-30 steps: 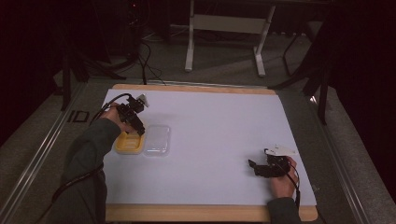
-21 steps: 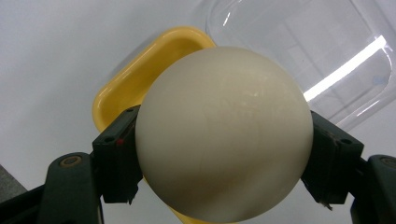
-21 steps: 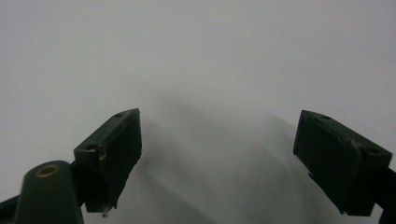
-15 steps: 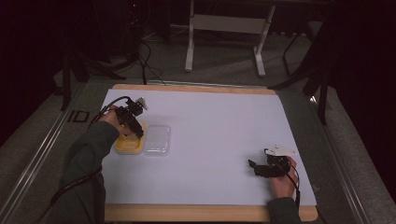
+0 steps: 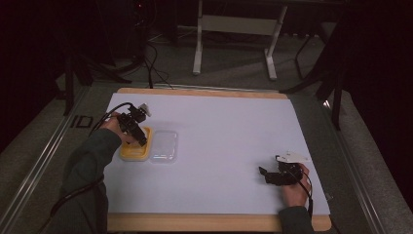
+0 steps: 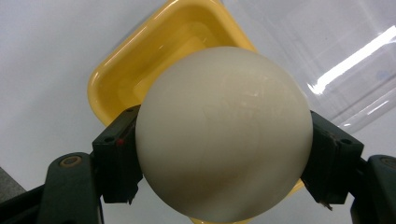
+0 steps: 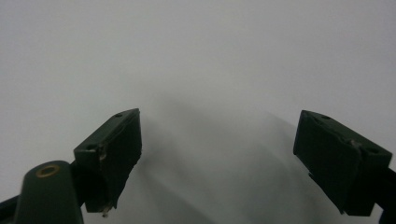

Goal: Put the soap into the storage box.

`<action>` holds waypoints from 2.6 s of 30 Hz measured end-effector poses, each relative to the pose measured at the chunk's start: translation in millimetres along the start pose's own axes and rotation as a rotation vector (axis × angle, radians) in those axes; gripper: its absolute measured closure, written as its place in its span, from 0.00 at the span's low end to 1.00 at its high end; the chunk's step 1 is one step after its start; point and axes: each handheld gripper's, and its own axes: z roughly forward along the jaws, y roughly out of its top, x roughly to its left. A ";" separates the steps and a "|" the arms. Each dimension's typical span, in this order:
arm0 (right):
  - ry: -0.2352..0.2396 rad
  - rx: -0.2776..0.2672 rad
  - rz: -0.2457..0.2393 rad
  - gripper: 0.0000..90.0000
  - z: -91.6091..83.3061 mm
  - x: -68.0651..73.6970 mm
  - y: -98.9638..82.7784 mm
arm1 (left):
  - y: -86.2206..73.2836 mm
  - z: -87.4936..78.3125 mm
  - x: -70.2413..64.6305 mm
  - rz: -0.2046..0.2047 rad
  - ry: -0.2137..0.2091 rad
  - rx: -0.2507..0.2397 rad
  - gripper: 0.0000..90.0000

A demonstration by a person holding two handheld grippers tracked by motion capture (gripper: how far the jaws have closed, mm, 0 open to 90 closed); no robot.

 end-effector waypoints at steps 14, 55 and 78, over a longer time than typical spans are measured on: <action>0.000 0.000 0.000 0.17 -0.1 -0.1 0.0 | -2.8 11.0 1.9 0.003 -0.007 0.022 0.28; -0.004 0.003 -0.009 0.17 0.3 0.7 0.1 | -15.2 7.5 6.4 0.002 0.002 -0.020 0.17; -0.004 0.003 -0.011 0.17 0.4 0.8 0.1 | -11.3 -16.0 -11.2 0.067 0.034 -0.122 0.33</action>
